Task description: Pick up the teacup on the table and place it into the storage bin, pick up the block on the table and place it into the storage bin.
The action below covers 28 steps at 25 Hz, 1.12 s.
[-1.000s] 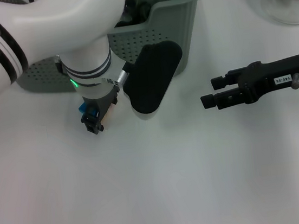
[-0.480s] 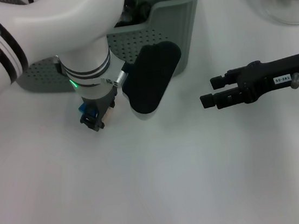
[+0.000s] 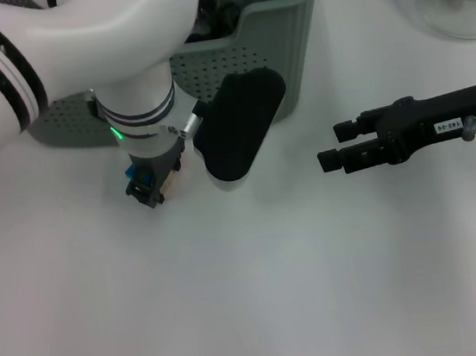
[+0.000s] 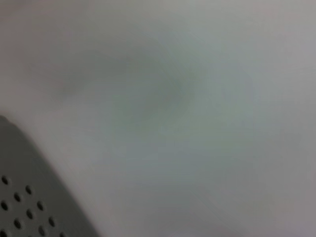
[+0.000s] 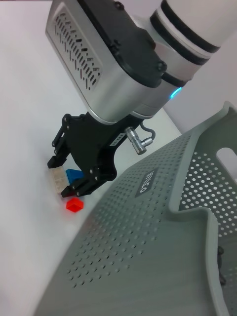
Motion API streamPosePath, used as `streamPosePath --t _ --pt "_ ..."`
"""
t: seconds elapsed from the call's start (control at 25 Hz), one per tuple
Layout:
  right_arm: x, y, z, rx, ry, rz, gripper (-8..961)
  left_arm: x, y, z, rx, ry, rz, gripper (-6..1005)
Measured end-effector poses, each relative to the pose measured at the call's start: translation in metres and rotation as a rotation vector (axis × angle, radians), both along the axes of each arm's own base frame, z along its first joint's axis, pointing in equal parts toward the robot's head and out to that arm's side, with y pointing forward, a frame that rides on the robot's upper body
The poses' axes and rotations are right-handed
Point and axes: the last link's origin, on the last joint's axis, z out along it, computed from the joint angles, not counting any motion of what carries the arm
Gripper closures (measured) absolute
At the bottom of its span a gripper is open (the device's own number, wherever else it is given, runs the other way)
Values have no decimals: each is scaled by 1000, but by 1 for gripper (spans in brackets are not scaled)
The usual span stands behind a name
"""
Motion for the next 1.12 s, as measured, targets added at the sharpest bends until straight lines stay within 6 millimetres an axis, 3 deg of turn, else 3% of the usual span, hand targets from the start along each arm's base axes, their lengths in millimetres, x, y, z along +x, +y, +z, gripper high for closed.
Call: streamPosePath --t 0.48,0.68,0.92,1.12 --pt "2 -1 0 2 -1 -4 158 1 1 0 2 -2 -1 515" --pt "3 -1 1 4 -4 3 158 5 -2 5 11 -16 24 574" --pt "5 -1 4 4 -8 6 157 23 -20 38 35 -223 204 591" --pt "8 -2 8 4 -16 8 157 30 -44 88 -26 -642 509 591"
